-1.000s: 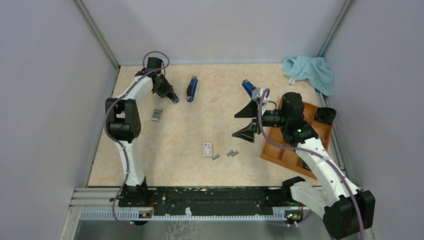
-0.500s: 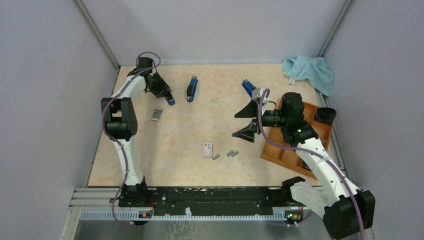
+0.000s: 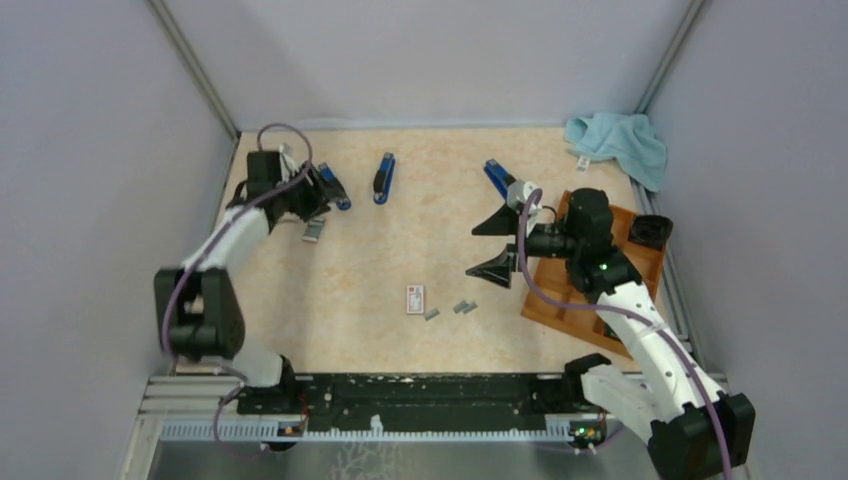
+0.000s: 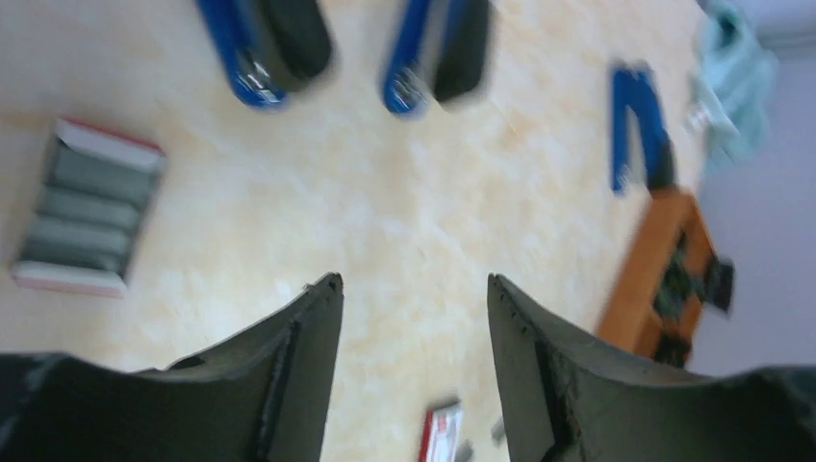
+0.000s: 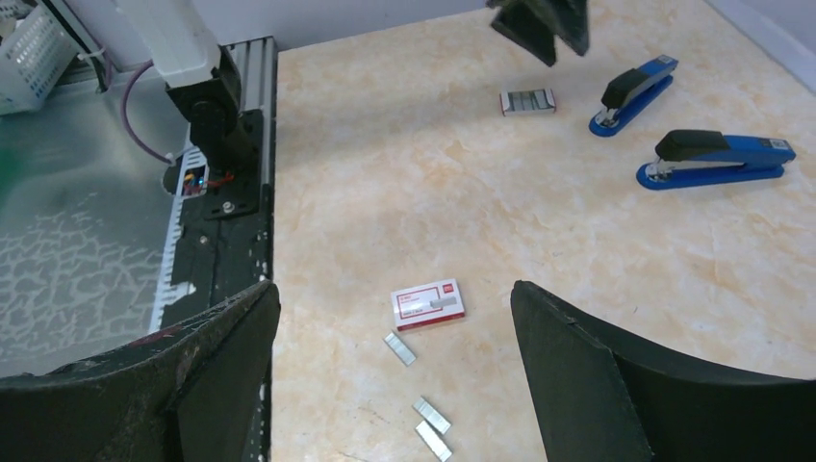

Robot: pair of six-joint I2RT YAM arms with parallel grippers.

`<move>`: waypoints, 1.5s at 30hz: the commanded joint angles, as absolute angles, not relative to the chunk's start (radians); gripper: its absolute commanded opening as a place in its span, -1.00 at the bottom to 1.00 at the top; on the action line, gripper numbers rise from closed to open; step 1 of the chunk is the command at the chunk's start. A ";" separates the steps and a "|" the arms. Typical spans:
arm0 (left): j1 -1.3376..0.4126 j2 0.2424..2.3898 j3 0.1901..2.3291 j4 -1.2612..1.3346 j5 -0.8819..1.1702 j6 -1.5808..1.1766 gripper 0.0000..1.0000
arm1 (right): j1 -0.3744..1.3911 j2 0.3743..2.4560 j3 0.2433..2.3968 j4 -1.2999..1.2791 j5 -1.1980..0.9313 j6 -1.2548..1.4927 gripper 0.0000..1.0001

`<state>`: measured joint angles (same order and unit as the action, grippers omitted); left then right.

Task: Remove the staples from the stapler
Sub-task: Place the stapler at the center of the board, then move the staple box to the center of the board.

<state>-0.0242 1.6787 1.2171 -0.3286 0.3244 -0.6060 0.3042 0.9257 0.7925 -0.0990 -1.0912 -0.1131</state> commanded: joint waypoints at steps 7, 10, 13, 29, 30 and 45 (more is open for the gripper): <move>-0.175 0.999 0.523 0.516 0.830 -0.628 0.40 | 0.285 0.933 0.841 -0.167 -1.211 -0.304 0.84; -0.237 0.919 0.427 0.549 0.795 -0.626 0.40 | 0.277 0.965 0.862 -0.259 -1.244 -0.403 0.84; -0.242 0.874 0.360 0.562 0.751 -0.629 0.40 | 0.276 1.006 0.901 -0.403 -1.256 -0.540 0.84; -0.192 1.087 0.404 0.385 0.111 -0.473 0.68 | 0.258 1.072 0.934 -0.486 -1.199 -0.615 0.84; -0.181 1.126 0.458 0.351 0.067 -0.465 0.69 | 0.259 1.071 0.936 -0.484 -1.193 -0.611 0.84; -0.080 1.652 1.012 -0.121 -0.344 -0.645 0.58 | 0.259 1.085 0.941 -0.506 -1.156 -0.636 0.84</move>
<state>-0.0925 1.5948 0.9436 0.0124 -0.2249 -0.5835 0.2657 1.0771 0.8848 -0.5056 -1.1507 -0.6003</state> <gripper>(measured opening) 0.799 0.919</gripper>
